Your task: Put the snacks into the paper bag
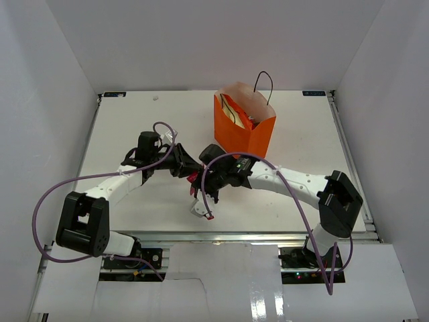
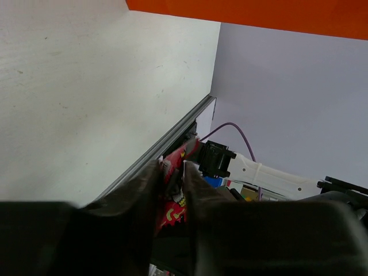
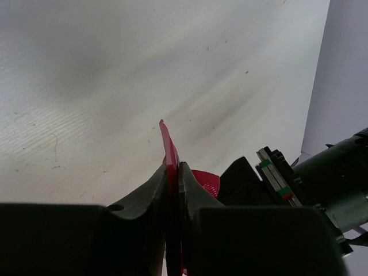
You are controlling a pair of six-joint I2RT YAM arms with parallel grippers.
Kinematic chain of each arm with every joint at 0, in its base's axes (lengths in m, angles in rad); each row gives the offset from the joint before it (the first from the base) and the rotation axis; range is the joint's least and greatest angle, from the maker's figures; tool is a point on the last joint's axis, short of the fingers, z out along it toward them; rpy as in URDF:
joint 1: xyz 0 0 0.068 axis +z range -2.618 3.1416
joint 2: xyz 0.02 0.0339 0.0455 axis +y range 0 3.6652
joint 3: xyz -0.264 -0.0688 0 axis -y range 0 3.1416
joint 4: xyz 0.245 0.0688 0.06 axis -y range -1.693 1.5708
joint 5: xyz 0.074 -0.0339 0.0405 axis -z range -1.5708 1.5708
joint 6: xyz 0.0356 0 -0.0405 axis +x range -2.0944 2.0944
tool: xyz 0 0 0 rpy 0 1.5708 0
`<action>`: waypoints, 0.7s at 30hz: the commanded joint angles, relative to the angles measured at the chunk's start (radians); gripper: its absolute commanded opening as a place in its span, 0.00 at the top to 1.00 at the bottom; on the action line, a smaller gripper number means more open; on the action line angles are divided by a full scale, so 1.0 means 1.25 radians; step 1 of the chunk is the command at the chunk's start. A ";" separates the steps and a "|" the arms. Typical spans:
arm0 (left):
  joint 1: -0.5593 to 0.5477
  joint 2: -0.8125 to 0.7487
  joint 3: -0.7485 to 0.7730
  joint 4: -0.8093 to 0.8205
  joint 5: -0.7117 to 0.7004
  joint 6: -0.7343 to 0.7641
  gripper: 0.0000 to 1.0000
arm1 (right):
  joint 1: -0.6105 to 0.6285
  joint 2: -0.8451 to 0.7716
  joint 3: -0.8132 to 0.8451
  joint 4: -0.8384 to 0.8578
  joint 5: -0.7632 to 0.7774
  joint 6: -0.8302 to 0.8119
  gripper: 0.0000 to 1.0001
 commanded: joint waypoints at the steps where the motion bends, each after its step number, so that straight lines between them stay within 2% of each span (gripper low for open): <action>1: -0.001 -0.024 0.029 0.021 0.037 0.005 0.59 | -0.021 -0.021 0.031 0.011 -0.018 0.047 0.87; 2: 0.000 -0.027 0.031 0.031 0.047 0.006 0.51 | -0.025 -0.033 0.030 0.011 -0.024 0.058 0.87; 3: 0.003 -0.033 0.031 0.051 0.054 0.007 0.37 | -0.027 -0.038 0.029 0.010 -0.041 0.067 0.89; 4: 0.006 -0.037 0.034 0.057 0.059 0.012 0.32 | -0.032 -0.054 0.025 0.008 -0.054 0.086 0.89; 6: 0.022 -0.050 0.055 0.050 0.064 0.043 0.24 | -0.037 -0.088 0.014 0.004 -0.087 0.100 0.89; 10: 0.074 -0.086 0.128 -0.033 0.017 0.128 0.19 | -0.049 -0.158 -0.002 0.003 -0.165 0.178 0.91; 14: 0.137 -0.159 0.185 -0.110 -0.124 0.225 0.18 | -0.092 -0.209 0.056 0.001 -0.285 0.379 0.92; 15: 0.141 -0.178 0.190 -0.136 -0.218 0.246 0.17 | -0.105 -0.210 0.120 0.001 -0.347 0.499 0.92; 17: 0.143 -0.244 0.177 -0.154 -0.309 0.289 0.12 | -0.156 -0.202 0.202 0.006 -0.397 0.619 0.92; 18: 0.144 -0.268 0.165 -0.149 -0.374 0.299 0.12 | -0.200 -0.195 0.289 0.031 -0.434 0.750 0.92; 21: 0.144 -0.371 0.093 -0.124 -0.433 0.309 0.06 | -0.286 -0.171 0.398 0.142 -0.416 1.012 0.92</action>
